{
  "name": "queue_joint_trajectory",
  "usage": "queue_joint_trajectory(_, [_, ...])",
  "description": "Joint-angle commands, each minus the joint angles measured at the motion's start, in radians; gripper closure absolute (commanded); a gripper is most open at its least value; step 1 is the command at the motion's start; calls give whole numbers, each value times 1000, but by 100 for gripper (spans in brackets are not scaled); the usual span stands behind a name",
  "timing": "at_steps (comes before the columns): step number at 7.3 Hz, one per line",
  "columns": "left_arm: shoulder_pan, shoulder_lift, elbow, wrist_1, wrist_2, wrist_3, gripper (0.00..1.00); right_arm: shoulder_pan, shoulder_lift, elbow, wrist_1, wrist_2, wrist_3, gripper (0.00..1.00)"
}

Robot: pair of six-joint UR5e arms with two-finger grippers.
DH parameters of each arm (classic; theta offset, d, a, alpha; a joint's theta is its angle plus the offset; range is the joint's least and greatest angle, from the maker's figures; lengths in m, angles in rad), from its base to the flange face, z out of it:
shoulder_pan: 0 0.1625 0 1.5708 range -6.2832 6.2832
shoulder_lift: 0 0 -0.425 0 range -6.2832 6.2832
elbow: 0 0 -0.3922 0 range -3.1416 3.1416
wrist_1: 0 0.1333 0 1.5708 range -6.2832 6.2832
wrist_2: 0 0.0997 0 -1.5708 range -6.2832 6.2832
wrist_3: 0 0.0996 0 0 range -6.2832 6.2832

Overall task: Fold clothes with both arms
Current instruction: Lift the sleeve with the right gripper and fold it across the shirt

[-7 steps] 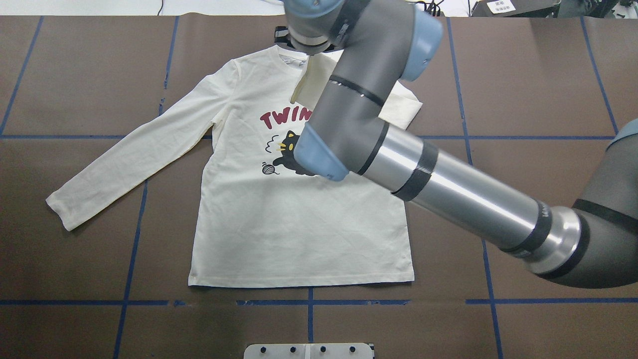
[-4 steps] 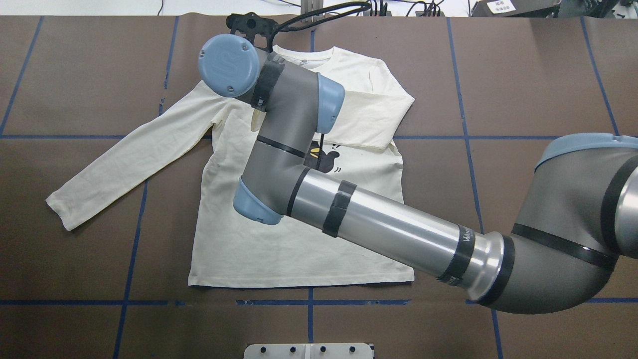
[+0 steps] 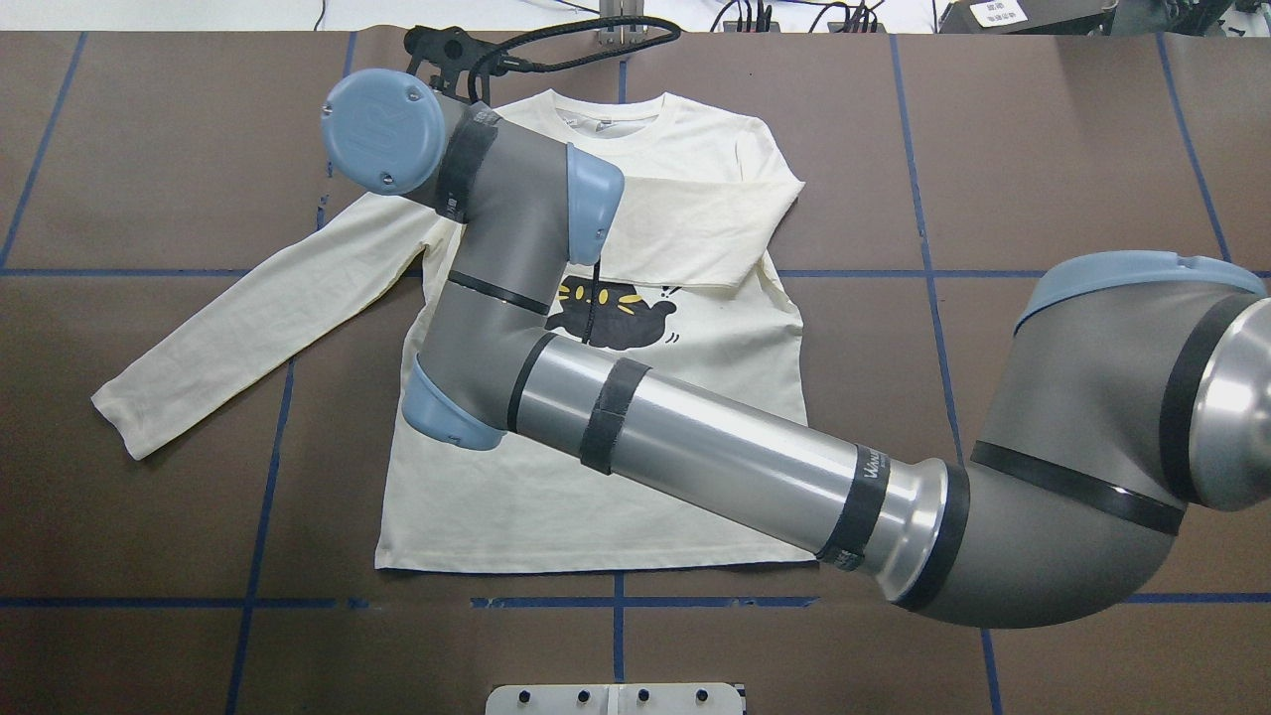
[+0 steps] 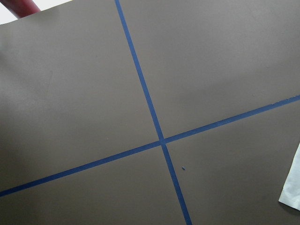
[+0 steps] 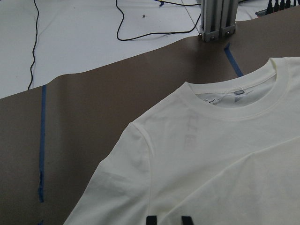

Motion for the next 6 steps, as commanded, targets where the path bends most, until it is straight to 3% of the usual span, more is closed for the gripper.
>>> queue_joint_trajectory(1, [1, -8, -7, 0, 60, 0, 0, 7, 53, -47, 0, 2, 24, 0])
queue_joint_trajectory(2, [5, -23, -33, -5, 91, 2, 0, 46, 51, -44, -4, 72, 12, 0])
queue_joint_trajectory(3, [5, -26, -79, -74, 94, 3, 0, 104, 42, -31, -16, 203, -20, 0])
queue_joint_trajectory(4, [8, -32, -78, -268, 94, 2, 0, 154, -25, 73, -93, 277, -96, 0])
queue_joint_trajectory(5, [17, -49, -54, -378, 82, -9, 0, 204, -141, 259, -215, 361, -208, 0])
queue_joint_trajectory(6, [47, -60, -63, -391, 0, -103, 0, 267, -239, 392, -286, 458, -300, 0])
